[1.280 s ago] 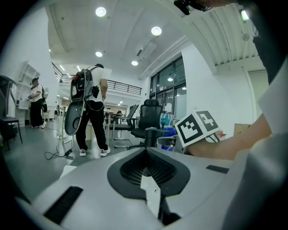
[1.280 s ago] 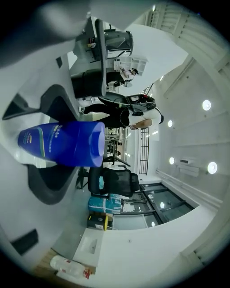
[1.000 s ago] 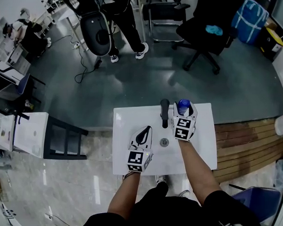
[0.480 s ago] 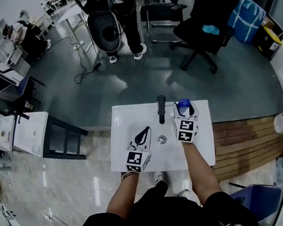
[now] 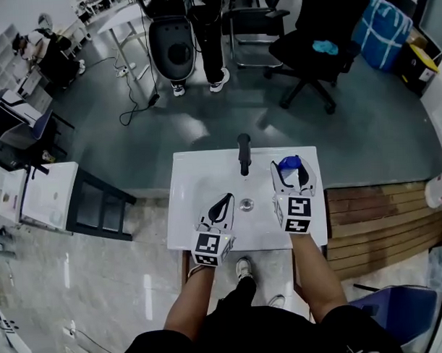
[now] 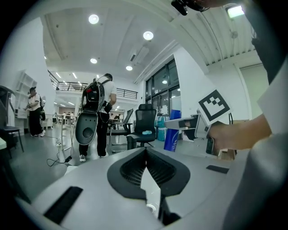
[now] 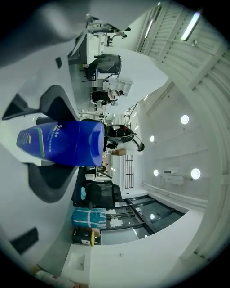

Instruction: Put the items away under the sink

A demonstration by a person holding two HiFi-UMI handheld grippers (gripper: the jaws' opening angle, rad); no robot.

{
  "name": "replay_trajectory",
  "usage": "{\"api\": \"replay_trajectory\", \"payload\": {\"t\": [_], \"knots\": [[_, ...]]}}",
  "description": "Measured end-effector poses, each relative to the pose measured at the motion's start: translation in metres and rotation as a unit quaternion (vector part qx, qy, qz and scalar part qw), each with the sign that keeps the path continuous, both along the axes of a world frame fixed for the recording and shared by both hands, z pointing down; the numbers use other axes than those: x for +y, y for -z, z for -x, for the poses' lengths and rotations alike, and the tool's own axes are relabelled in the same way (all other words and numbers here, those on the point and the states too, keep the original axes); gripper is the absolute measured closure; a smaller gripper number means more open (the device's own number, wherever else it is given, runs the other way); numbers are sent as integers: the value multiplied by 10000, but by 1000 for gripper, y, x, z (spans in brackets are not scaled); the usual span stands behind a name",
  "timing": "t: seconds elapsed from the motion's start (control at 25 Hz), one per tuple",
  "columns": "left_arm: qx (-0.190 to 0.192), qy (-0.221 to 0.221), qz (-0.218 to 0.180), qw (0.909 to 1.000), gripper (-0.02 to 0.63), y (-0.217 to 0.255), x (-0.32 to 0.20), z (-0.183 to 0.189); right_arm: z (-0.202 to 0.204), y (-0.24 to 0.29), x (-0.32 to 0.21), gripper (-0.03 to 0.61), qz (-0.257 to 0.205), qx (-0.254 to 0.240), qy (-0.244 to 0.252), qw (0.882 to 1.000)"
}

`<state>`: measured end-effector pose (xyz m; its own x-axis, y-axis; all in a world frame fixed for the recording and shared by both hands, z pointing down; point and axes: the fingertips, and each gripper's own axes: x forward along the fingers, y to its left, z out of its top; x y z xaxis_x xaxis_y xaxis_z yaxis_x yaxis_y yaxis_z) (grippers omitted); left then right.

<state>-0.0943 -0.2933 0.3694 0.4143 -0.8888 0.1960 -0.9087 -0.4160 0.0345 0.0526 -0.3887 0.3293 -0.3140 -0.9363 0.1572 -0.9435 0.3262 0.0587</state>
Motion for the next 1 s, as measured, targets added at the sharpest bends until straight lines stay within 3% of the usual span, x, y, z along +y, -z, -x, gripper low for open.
{"api": "replay_trajectory", "payload": {"t": [0.64, 1.0], "knots": [[66, 468, -448, 9979, 595, 58, 125, -48, -57, 41, 176, 300, -62, -194, 708, 9973], [-18, 493, -418, 9979, 595, 57, 202, -87, -95, 36, 259, 301, -22, -284, 813, 9963]]}}
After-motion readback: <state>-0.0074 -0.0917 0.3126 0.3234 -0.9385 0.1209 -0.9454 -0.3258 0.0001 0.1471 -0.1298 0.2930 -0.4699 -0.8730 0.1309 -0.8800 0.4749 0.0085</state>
